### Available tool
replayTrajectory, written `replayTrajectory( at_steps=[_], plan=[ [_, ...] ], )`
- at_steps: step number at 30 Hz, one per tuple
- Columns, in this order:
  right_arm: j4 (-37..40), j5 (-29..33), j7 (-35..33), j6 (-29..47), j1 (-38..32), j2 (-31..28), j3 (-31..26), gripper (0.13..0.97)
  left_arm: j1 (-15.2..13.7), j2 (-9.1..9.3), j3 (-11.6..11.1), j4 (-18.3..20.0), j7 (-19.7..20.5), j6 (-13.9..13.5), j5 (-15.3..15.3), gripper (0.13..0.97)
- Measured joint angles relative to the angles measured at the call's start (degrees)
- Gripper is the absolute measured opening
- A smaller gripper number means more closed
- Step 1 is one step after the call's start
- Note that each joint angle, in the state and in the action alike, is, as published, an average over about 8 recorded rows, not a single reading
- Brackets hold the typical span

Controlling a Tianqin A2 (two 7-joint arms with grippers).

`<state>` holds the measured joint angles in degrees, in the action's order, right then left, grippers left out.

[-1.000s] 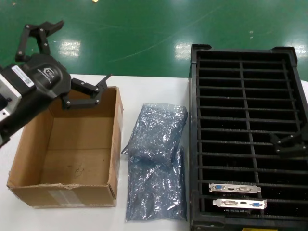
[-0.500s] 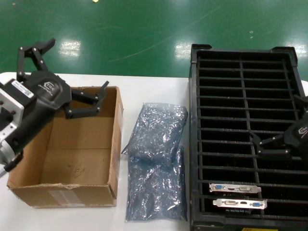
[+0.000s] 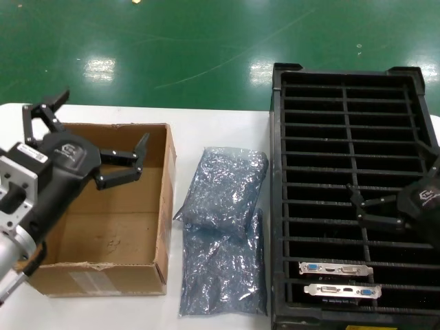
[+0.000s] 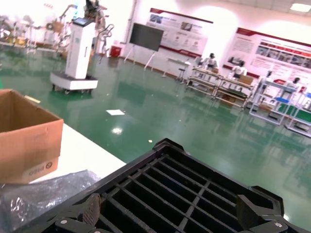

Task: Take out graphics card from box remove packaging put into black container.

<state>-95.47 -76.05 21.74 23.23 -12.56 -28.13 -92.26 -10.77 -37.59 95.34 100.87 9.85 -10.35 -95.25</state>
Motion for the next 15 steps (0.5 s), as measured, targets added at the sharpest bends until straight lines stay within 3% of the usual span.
replayTrajectory(
  at_steps=[15],
  plan=[
    [1.51,-10.74,-8.62,-9.21,4.98,4.34,0.23,0.966,4.27,8.09,-1.45,-3.65,-3.9,4.1,-3.12,0.966]
  ],
)
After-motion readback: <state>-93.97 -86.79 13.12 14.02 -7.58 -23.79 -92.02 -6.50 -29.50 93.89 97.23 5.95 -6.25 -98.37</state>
